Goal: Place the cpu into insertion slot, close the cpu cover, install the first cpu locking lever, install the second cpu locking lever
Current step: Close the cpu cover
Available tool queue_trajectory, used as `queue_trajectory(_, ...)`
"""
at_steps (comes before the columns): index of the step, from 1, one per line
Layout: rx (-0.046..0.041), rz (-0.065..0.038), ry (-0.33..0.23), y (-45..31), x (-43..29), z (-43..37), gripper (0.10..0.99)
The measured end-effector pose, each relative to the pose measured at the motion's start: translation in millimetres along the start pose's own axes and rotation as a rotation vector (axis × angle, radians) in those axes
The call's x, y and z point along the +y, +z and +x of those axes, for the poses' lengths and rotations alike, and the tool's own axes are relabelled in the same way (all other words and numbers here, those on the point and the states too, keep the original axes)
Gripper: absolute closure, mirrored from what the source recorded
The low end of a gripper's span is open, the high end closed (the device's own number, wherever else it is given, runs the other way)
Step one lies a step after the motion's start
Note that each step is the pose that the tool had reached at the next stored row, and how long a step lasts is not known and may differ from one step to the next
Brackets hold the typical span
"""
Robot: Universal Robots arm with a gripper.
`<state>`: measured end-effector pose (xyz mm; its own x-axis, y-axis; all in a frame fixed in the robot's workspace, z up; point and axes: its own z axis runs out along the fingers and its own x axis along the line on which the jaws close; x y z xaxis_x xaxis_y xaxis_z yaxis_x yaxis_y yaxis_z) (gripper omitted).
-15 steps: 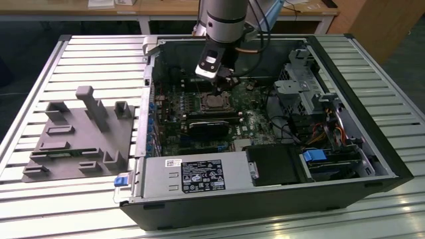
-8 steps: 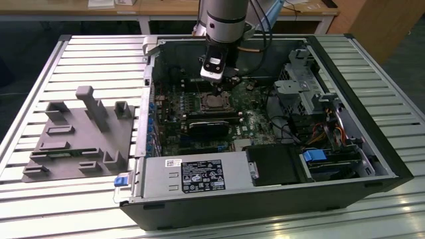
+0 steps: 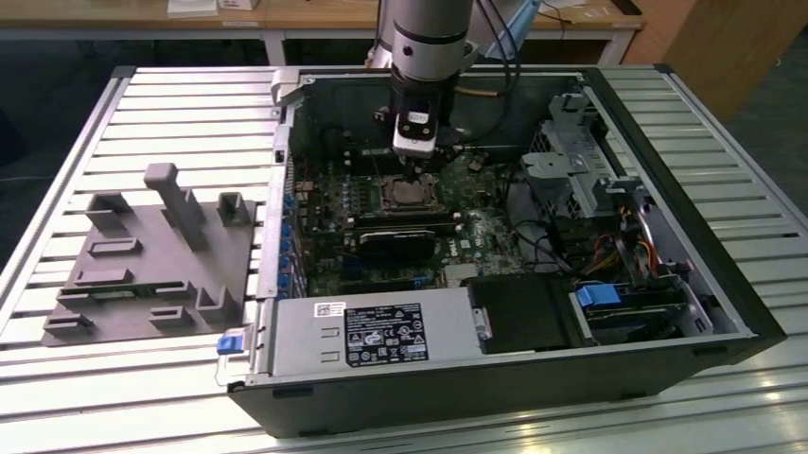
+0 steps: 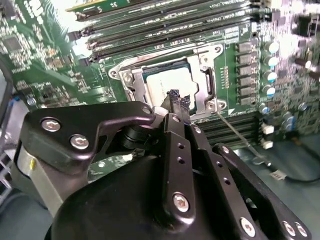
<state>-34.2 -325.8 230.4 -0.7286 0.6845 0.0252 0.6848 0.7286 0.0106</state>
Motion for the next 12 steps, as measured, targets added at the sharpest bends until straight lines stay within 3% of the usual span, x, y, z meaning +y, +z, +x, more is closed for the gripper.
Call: queue_trajectory(12,0.0023,0.006,-0.218,0.2,0.0,0.0,0.984)
